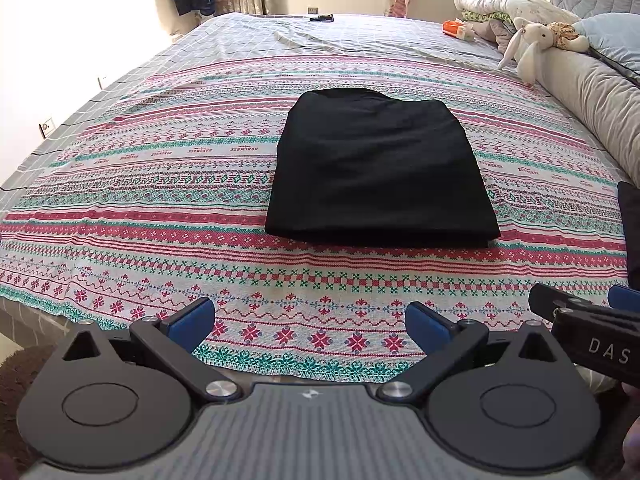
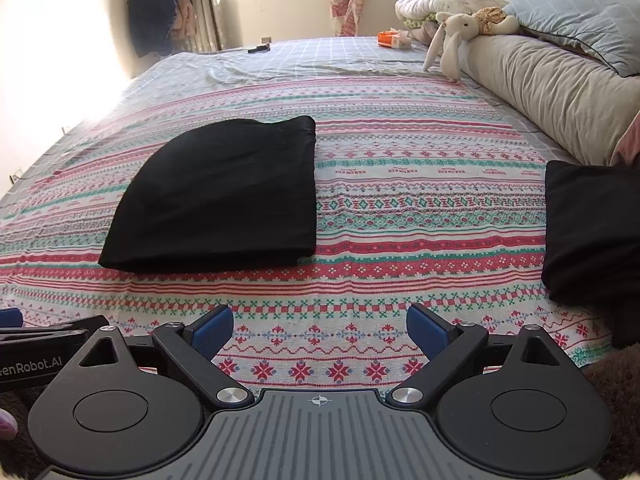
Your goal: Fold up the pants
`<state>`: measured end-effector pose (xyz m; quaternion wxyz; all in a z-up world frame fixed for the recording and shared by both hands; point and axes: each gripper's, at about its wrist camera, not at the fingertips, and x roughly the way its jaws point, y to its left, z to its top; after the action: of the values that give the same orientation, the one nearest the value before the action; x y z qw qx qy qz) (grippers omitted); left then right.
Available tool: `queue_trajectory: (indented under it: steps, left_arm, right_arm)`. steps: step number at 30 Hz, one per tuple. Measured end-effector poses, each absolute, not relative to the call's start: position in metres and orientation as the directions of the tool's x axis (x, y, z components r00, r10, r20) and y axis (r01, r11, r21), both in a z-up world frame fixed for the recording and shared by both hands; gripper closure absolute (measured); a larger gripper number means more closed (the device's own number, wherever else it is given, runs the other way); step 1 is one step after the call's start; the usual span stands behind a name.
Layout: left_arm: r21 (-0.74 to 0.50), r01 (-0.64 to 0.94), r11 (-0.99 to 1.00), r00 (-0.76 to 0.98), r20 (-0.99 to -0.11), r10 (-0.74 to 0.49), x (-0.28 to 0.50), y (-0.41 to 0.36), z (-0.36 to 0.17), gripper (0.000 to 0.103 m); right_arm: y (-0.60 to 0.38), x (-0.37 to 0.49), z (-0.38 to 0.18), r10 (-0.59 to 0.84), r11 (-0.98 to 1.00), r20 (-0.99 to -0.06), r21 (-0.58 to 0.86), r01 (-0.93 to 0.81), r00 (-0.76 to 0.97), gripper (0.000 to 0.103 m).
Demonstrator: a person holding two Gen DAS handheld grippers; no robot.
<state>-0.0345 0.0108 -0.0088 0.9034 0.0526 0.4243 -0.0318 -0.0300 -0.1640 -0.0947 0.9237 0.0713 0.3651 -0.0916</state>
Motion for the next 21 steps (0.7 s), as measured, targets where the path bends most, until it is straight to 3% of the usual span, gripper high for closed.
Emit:
queue_trajectory:
  steps: [21]
  left_arm:
    - [0.069, 0.105, 0.992, 0.643, -0.766, -0.015, -0.0365, 0.0091, -0.0060, 0.000]
  right_arm:
    - [-0.1656, -0.0299, -0.0969, -0.113, 0.973, -0.692, 0.070, 0.222, 0.713, 0.008]
